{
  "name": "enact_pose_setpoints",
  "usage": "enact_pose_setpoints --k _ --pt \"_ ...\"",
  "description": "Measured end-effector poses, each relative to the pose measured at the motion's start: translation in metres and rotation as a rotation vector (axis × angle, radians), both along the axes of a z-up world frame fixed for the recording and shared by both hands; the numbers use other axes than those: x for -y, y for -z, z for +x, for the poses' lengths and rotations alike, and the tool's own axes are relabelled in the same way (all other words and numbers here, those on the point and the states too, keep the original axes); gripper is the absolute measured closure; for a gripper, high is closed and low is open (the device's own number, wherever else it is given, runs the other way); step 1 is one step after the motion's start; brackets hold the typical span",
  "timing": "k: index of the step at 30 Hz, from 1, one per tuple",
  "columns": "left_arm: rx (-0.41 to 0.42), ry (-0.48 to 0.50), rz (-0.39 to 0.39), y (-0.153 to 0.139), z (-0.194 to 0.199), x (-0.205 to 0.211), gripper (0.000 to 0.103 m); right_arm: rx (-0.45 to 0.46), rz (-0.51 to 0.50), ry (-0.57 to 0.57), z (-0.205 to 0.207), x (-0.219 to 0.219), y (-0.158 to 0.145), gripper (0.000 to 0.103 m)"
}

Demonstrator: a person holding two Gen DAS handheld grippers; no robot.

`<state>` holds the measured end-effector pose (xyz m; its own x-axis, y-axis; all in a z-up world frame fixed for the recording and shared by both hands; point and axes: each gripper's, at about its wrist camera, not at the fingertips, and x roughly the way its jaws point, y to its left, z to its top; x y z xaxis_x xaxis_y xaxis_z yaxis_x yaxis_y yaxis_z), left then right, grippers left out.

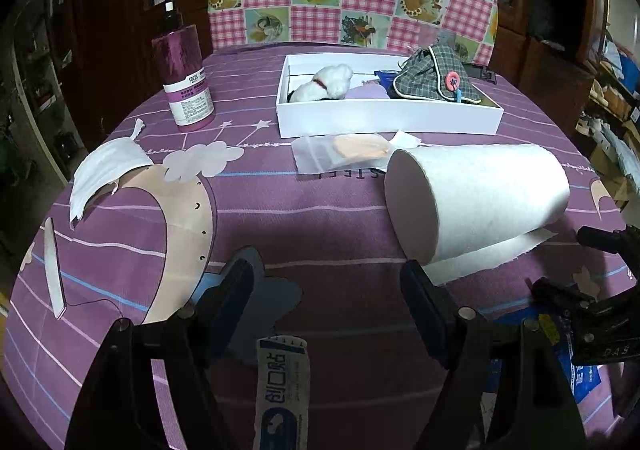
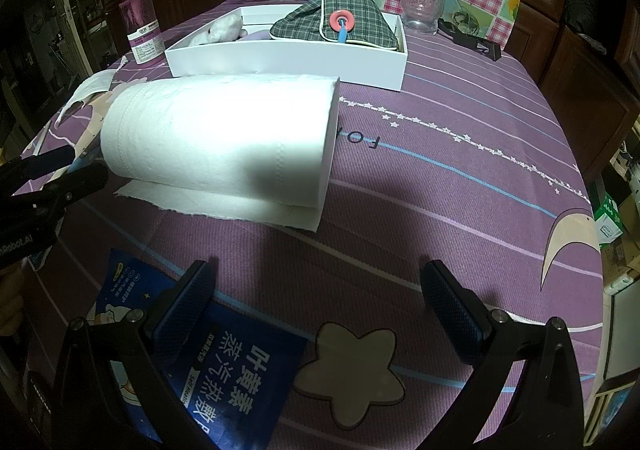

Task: Organize soft objects
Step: 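Move the right tool to the blue printed packet on the table and grasp it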

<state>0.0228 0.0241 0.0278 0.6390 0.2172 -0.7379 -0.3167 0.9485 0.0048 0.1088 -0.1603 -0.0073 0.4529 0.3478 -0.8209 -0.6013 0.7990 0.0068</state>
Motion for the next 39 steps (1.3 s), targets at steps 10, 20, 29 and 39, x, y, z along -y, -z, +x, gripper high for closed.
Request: enact_pose_setpoints --k 10,20,29,39 --pt "0.027 -0.021 0.013 -0.005 -0.005 -0.001 0.027 0.000 0.000 0.000 0.000 0.001 0.000 0.000" --pt "0.043 -0.014 0.038 -0.008 -0.011 0.005 0.027 0.000 -0.004 0.035 0.002 -0.004 -0.001 0.000" --pt "0.075 -0.039 -0.009 -0.014 -0.022 -0.003 0.027 -0.091 0.122 0.164 -0.023 0.012 -0.034 0.014" --pt "0.052 -0.041 -0.019 -0.008 -0.035 -0.002 0.027 -0.241 -0.036 0.240 -0.043 -0.031 -0.009 0.002"
